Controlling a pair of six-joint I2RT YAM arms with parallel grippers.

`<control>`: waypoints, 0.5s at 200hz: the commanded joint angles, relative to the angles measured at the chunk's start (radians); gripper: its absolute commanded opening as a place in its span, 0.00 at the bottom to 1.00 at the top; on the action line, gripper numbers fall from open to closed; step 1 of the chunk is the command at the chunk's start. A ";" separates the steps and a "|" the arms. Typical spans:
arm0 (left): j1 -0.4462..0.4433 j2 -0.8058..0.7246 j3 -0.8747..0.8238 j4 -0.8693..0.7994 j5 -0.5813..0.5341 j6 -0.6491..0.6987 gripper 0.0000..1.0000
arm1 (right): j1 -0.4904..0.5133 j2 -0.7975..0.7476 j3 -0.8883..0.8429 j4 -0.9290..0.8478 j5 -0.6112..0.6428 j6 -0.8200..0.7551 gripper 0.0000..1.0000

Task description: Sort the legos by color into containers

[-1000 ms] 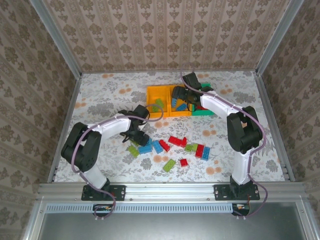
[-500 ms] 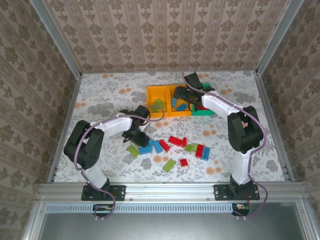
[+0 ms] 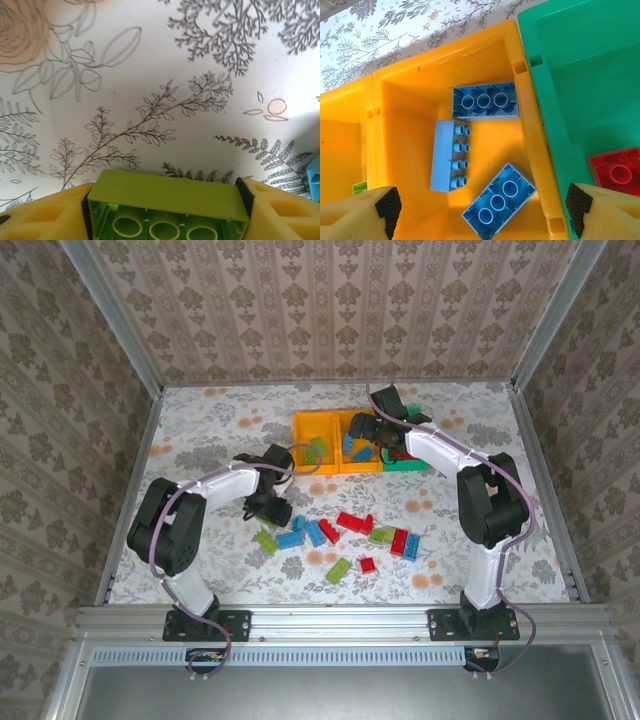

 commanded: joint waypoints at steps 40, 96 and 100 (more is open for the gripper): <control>0.002 -0.089 0.152 0.045 0.033 -0.042 0.61 | 0.022 -0.121 -0.109 -0.002 0.005 -0.085 0.89; 0.038 0.027 0.388 0.154 0.208 -0.094 0.62 | 0.126 -0.249 -0.270 -0.001 -0.013 -0.215 0.87; 0.040 0.041 0.403 0.164 0.218 -0.098 0.62 | 0.142 -0.258 -0.282 0.001 -0.020 -0.230 0.87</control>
